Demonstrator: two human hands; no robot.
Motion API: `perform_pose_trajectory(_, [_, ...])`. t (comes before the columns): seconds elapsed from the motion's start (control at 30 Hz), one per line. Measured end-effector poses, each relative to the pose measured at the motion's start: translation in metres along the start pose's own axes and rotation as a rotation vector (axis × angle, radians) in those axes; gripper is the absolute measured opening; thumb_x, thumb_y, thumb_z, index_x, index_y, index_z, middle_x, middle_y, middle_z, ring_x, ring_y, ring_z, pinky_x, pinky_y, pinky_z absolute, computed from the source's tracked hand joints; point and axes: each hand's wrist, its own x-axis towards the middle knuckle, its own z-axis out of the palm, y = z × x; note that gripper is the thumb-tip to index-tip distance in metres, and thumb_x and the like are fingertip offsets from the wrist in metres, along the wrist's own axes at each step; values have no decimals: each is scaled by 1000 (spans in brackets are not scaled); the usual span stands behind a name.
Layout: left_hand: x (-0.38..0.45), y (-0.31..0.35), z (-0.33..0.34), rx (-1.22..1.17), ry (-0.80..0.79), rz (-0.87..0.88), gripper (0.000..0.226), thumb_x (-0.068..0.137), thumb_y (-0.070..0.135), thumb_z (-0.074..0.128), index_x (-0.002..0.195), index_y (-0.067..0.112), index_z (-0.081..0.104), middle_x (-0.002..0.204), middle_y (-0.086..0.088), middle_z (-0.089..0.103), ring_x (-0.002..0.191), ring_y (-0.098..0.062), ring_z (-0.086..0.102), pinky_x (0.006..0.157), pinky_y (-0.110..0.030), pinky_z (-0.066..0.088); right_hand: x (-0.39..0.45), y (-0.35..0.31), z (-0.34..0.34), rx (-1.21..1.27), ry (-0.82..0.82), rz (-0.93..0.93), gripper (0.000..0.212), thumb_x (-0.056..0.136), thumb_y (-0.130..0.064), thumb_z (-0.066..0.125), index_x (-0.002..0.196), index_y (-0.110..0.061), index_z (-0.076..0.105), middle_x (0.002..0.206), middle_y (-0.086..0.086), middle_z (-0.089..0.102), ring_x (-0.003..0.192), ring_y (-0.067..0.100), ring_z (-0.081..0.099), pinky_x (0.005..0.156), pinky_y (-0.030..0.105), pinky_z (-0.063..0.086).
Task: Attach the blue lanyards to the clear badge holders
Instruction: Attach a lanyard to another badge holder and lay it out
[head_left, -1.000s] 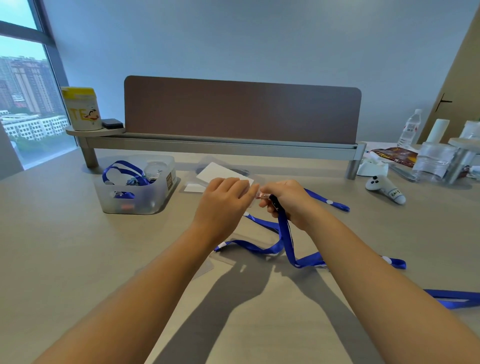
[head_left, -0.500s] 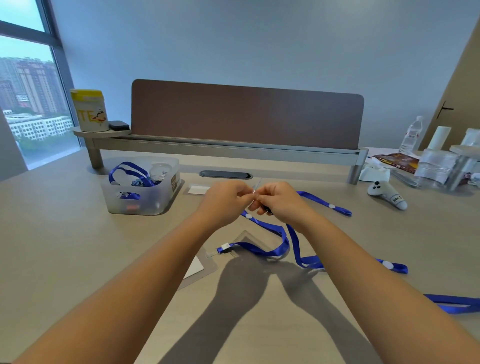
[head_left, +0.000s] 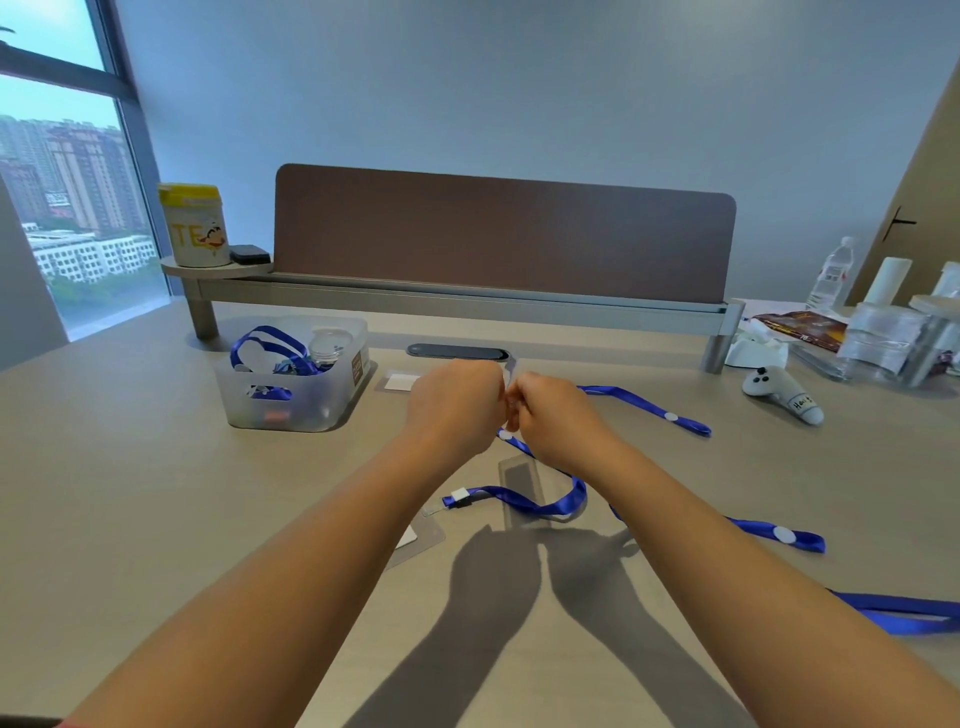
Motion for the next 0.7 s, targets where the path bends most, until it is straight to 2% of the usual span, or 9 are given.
perform_pose_trajectory(0.07, [-1,-1,3,22,8,9,24,92,18,51,112,8,58,111,-12,65,100,-25,62,90,-32,48,1,-1,0,-32,2,-4,21,94,-5,39,110,-3,53,106,17,65,82,21,52,75,33,46])
perform_pose_trajectory(0.17, [-2,-1,6,35,64,31,25,93,19,49,115,8,55,112,-11,65,100,-24,62,88,-30,49,2,-1,-1,-61,15,-1,21,94,-6,41,110,-4,54,106,17,64,81,20,50,81,35,49])
perform_pose_trajectory(0.33, [-4,-2,7,10,133,66,29,94,25,46,117,9,51,115,-10,64,100,-22,63,85,-28,50,2,-1,-3,-74,12,-14,22,94,-9,40,112,-3,53,107,17,65,95,27,61,84,35,50])
perform_pose_trajectory(0.43, [-4,-4,8,-18,164,83,29,94,29,45,114,9,51,114,-9,64,96,-21,63,81,-26,51,2,-1,-6,-26,-6,-24,23,95,-9,39,111,-2,53,107,18,64,96,29,61,86,36,50])
perform_pose_trajectory(0.5, [-4,-4,6,-69,166,98,26,93,30,46,109,9,53,106,-9,65,84,-19,59,72,-24,48,3,1,-9,30,-8,-41,23,95,-9,38,108,-1,55,105,18,64,94,29,60,87,37,50])
perform_pose_trajectory(0.57, [1,-6,3,-249,116,64,18,92,29,47,91,12,53,87,-6,61,70,-14,49,61,-20,40,4,5,-10,139,-7,-51,24,96,-9,36,106,0,56,93,13,62,84,22,56,84,35,49])
perform_pose_trajectory(0.63, [6,-8,0,-507,3,-10,23,91,31,50,71,19,45,72,-1,53,62,-11,46,57,-17,37,5,7,-10,278,-18,-43,26,97,-8,33,104,0,56,75,-2,55,71,10,50,73,26,47])
perform_pose_trajectory(0.7, [6,-10,0,-755,-123,-141,26,88,39,51,75,17,48,78,-5,54,71,-14,51,61,-20,41,5,8,-9,436,-17,-11,25,97,-7,31,100,-3,56,70,-8,50,67,4,47,64,16,42])
